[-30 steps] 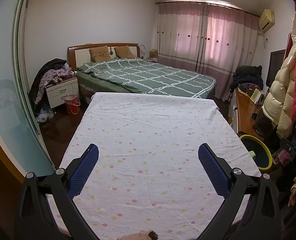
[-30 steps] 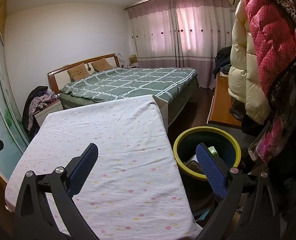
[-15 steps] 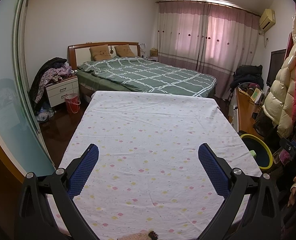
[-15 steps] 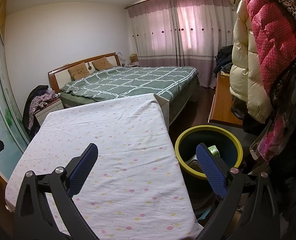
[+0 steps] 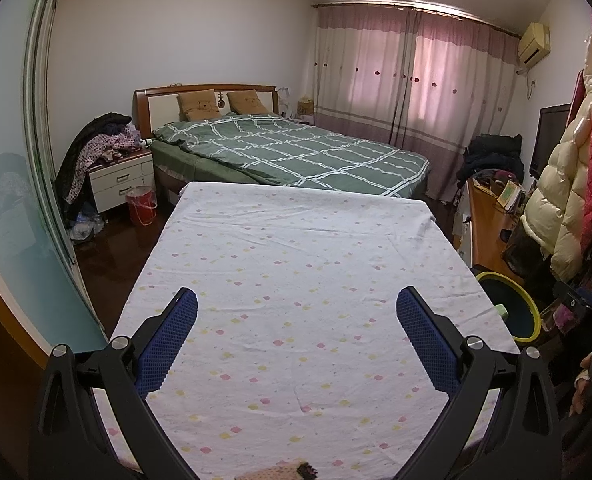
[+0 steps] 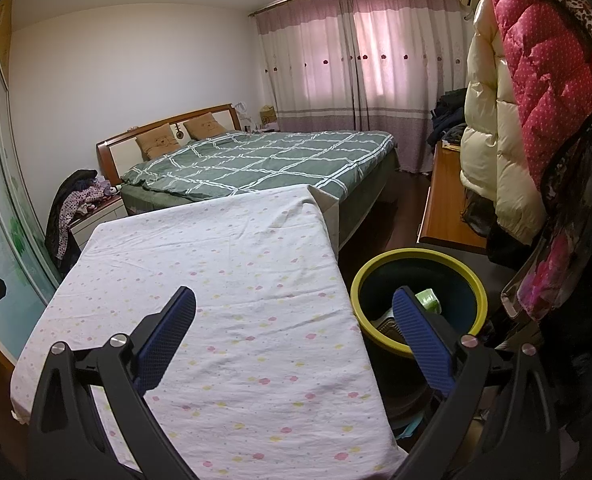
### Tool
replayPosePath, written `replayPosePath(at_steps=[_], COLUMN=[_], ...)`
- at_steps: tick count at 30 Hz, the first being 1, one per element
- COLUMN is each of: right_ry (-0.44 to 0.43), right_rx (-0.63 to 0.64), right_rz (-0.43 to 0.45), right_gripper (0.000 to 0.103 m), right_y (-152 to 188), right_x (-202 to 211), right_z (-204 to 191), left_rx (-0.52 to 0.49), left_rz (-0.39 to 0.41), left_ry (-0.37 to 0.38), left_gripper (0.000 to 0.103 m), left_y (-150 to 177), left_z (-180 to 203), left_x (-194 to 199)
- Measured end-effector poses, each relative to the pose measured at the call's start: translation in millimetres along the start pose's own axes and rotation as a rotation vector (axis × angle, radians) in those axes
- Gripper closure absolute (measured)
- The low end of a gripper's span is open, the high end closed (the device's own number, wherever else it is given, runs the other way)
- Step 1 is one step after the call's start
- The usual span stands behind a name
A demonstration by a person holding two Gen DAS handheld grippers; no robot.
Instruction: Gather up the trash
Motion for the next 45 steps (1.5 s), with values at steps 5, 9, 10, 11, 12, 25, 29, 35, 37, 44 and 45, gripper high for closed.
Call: replayPosePath(at_steps=[5,9,10,11,12,25,29,35,37,44,45], right_ry=[-0.001,-0.001,-0.001,-0.002,-0.003,-0.004,-0.004,-0.003,-0.003,-0.005,-0.006], right_rx=[0.001,0.000,0.000,0.000,0.000,0.000,0.000,0.000,-0.001,0.000,0.000], right_rz=[-0.001,-0.002,-0.002,-0.003,-0.004,-0.005,-0.007,-0.007,-0.007,-0.009,-0.009], right_gripper=[0.009,0.009,0.009,0.009,0.009,0.009,0.009,0.009,0.009,0.009,0.009], right_y=[0.9,1.4,1.1,1.5,2.0,2.4,2.6,2.5,2.6,3.4,3.9], right_x=[-1.5,-2.8,-2.2,-2.4,-2.7,-3.4,-3.8,-4.0,-4.0,-5.3,-6.0], right_z=[-0.5,-1.2,-1.0,-1.4,-1.5,-2.3,-2.5,-2.8,-2.8,-3.5,-3.8], left_rx=[-0.003,-0.007,-0.006,-0.007,-0.008,-0.007,-0.008,-0.007,-0.007,-0.005,-0.007], left_rz=[0.001,0.000,-0.001,0.000,-0.001,-0.006,-0.005,-0.006,-0.007,-0.016,-0.007], left_ry=[0.001,-0.001,-0.001,-0.002,-0.004,-0.002,-0.003,-0.003,-0.003,-0.003,-0.003], left_gripper=[0.005,0.005,0.005,0.005,0.005,0.005,0.005,0.005,0.005,0.005,0.005], left_y=[0.2,-0.5,-1.2,-1.2,-0.6,-0.9,-1.0,-0.7,-0.5,0.4,0.7], left_z=[1.2,2.9,2.7,2.7,3.7,3.3,3.1,3.6,3.5,4.7,5.9], left_x=[0.9,0.4,0.6,0.6,0.2,-2.4,-2.4,-2.8,-3.0,-6.4,-6.4])
Point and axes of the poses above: each gripper's, at about its wrist camera, not at the fingertips, and x roughly against the way its jaws point, z to its right, y to its underside, the point moved 2 cm from there along -x, roughly the way its jaws point, and after that the axes turned 7 degrees about -y, right-handed, at the moved point
